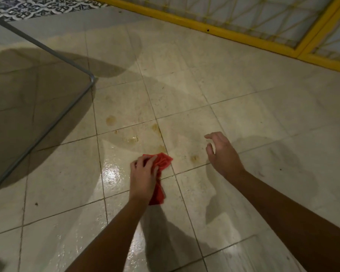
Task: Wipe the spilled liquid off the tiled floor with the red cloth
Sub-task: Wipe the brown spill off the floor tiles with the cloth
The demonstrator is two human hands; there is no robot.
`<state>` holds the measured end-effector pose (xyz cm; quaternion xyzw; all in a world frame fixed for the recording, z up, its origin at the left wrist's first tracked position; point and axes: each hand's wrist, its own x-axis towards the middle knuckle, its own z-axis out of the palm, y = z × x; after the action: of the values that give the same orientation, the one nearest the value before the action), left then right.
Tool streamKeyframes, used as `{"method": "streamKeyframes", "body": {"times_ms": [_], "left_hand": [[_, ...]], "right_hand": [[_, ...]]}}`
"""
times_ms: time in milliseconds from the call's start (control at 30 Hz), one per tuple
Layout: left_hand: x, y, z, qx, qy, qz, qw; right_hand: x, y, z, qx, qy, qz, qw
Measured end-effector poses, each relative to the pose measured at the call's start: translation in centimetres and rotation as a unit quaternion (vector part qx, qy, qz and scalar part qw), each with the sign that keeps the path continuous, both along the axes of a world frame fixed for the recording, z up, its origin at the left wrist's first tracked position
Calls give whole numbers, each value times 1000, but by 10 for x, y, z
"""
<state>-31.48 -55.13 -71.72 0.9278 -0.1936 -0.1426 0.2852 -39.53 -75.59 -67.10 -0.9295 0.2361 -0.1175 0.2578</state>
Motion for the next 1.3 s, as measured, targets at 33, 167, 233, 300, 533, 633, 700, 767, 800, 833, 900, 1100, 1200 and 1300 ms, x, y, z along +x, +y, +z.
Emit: {"method": "streamKeyframes", "body": {"times_ms": [33,167,233,300,533,633,700,767,800,833,900,1100,1200,1300], "left_hand": [[-4,5,1,-9,-2,-5,1000],[-53,14,-2,-75,16,-58,995],[-76,2,-11,-75,-15,-109,991],[-85,-19,-20,-68,-22,-133,988],[-33,-57,-25,-57,21,-102,993],[-30,-34,-13,-36,-12,-64,997],[-39,-22,-8,-24,-24,-54,998],[-56,-20,-7,-31,-17,-81,996],[-65,-24,-7,-35,-21,-113,993],[-73,-31,-9,-36,-33,-146,988],[-86,-50,-14,-40,-49,-198,978],[-65,-108,-6,14,-26,-212,977],[-30,-106,2,-4,-21,-149,989],[-7,-83,1,-18,-43,-68,997]], "right_hand": [[-2,-3,2,-6,-3,9,1000],[-13,-12,4,12,-17,-20,1000],[-18,-15,0,30,-6,-39,999],[-23,-17,-4,33,16,-38,999],[-39,-36,1,17,25,-57,998],[-48,-43,-1,17,18,-77,997],[-54,-47,-3,10,15,-83,996],[-57,-50,-3,5,17,-90,996],[-57,-52,-3,6,18,-97,995],[-56,-54,-1,9,17,-105,994],[-55,-59,1,15,11,-116,993],[-61,-63,5,32,6,-131,991],[-71,-64,3,37,15,-140,989],[-82,-66,0,31,27,-141,989]]}}
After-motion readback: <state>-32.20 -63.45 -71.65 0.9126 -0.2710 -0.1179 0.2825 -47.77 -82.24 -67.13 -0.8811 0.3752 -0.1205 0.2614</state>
